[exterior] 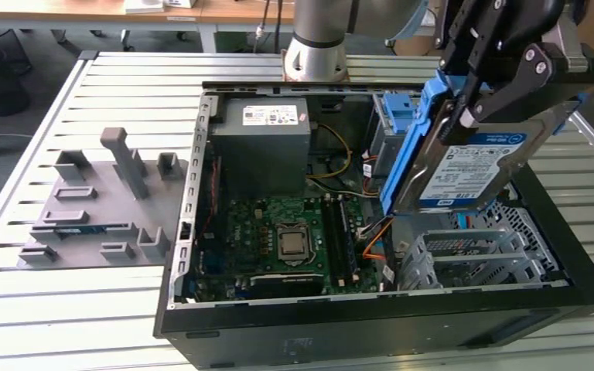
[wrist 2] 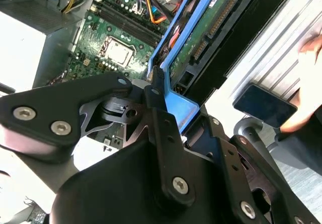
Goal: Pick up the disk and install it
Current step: 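Insert the disk into the insertion slot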
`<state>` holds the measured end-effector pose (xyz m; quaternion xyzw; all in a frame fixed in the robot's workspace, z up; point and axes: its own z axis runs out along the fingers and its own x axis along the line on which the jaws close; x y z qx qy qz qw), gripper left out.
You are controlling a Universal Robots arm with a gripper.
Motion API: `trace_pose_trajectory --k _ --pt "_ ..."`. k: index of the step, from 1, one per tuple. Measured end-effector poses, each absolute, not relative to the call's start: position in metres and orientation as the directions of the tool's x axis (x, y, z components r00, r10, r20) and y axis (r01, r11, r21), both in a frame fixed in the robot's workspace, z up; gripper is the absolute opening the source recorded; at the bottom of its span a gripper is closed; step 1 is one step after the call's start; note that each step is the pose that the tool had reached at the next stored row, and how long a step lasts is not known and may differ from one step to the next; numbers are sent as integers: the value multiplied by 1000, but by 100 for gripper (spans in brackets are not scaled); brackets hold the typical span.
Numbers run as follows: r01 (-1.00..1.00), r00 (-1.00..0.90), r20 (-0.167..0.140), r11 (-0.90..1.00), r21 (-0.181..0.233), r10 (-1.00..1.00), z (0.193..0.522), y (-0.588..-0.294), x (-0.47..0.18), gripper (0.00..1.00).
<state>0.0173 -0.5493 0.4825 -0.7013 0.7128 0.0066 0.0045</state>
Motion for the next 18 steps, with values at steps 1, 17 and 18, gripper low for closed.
trace_pose_trajectory --k 1,17,18 --pt "-1000 -16 -16 16 3 -1000 482 -550 18 36" --pt "-1000 -16 -16 16 2 -1000 469 -559 39 36" --pt "-1000 -16 -16 16 2 -1000 468 -559 41 36"
